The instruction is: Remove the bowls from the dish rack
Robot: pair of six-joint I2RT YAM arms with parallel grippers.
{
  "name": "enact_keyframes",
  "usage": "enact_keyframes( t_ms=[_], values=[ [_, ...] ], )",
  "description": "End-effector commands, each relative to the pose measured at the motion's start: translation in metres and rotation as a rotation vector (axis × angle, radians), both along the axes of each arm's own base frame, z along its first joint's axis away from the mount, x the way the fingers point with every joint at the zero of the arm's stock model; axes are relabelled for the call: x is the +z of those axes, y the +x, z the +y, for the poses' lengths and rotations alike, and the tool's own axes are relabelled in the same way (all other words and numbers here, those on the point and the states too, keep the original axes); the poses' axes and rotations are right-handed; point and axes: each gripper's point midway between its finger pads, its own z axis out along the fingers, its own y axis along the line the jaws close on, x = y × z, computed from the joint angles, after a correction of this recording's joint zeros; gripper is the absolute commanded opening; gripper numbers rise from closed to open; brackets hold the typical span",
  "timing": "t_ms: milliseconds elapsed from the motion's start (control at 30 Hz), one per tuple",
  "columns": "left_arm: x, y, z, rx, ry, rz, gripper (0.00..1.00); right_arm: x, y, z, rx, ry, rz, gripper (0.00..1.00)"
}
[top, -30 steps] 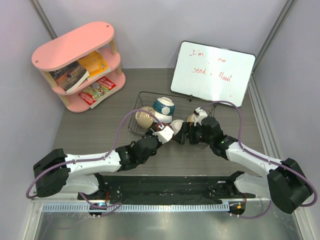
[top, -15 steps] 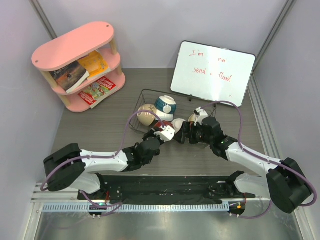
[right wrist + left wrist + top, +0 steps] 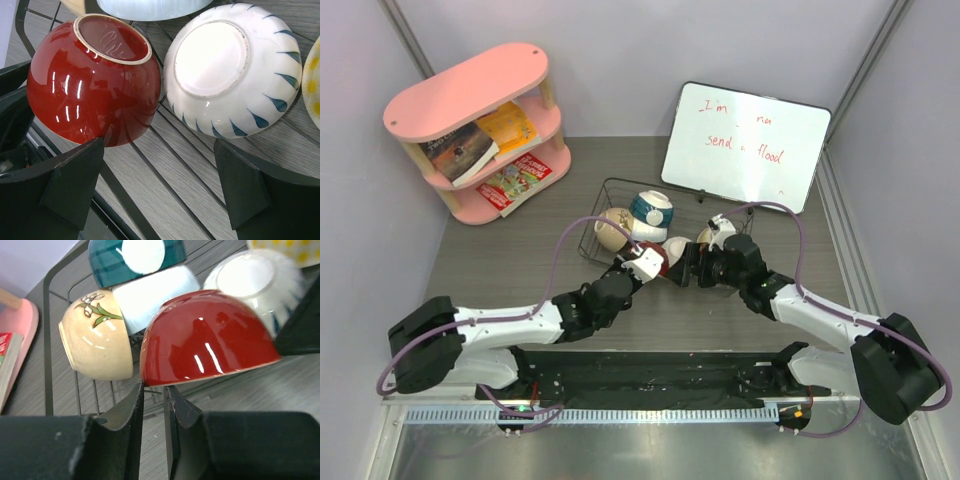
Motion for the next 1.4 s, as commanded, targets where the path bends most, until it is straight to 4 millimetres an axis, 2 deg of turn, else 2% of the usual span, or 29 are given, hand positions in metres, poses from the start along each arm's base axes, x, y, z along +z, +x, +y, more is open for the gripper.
enact_keyframes(
  t_ms=[0, 67, 167, 300, 333, 367, 400, 533, 567, 633, 800, 867, 933, 1100, 1367],
  values=[
    [0.046, -0.021, -0.035, -0.141, -0.216, 0.053, 0.00, -0.077, -0.071, -0.024, 0.052, -0.152, 0.338, 0.98],
    [0.058, -0.022, -0.034, -0.148, -0.241, 0.042, 0.00, -0.079, -0.071, -0.025, 0.049, -0.154, 0.340, 0.98],
    [0.067, -0.021, -0.034, -0.147, -0.257, 0.029, 0.00, -0.078, -0.070, -0.023, 0.050, -0.152, 0.342, 0.98],
    [0.058, -0.019, -0.035, -0.144, -0.209, 0.034, 0.00, -0.076, -0.069, -0.022, 0.056, -0.149, 0.342, 0.98],
    [0.059, -0.017, -0.036, -0.137, -0.203, 0.037, 0.03, -0.076, -0.068, -0.022, 0.057, -0.151, 0.339, 0.98],
    [0.053, -0.017, -0.037, -0.133, -0.180, 0.048, 0.15, -0.076, -0.069, -0.022, 0.057, -0.155, 0.340, 0.98],
    [0.047, -0.017, -0.034, -0.125, -0.151, 0.066, 0.20, -0.075, -0.068, -0.022, 0.058, -0.157, 0.338, 0.98],
    [0.044, -0.022, -0.030, -0.139, -0.138, 0.085, 0.43, -0.076, -0.068, -0.023, 0.059, -0.166, 0.335, 0.98],
    [0.049, -0.023, -0.026, -0.136, -0.151, 0.076, 0.45, -0.075, -0.067, -0.023, 0.061, -0.165, 0.333, 0.98],
    [0.047, -0.025, -0.017, -0.131, -0.124, 0.076, 0.50, -0.077, -0.068, -0.023, 0.061, -0.170, 0.342, 0.98],
    [0.052, -0.029, 0.008, -0.116, -0.065, 0.039, 0.55, -0.078, -0.067, -0.022, 0.064, -0.165, 0.342, 0.98],
    [0.055, -0.028, 0.010, -0.118, -0.080, 0.021, 0.60, -0.077, -0.066, -0.019, 0.068, -0.154, 0.342, 0.98],
    [0.050, -0.028, 0.008, -0.143, -0.070, 0.024, 0.61, -0.078, -0.066, -0.017, 0.074, -0.149, 0.352, 0.98],
    [0.033, -0.018, 0.011, -0.138, 0.002, 0.042, 0.61, -0.072, -0.066, -0.014, 0.080, -0.127, 0.344, 0.98],
    [0.033, -0.002, 0.020, -0.154, 0.006, -0.022, 0.60, -0.067, -0.072, -0.011, 0.111, -0.111, 0.353, 0.98]
  ],
)
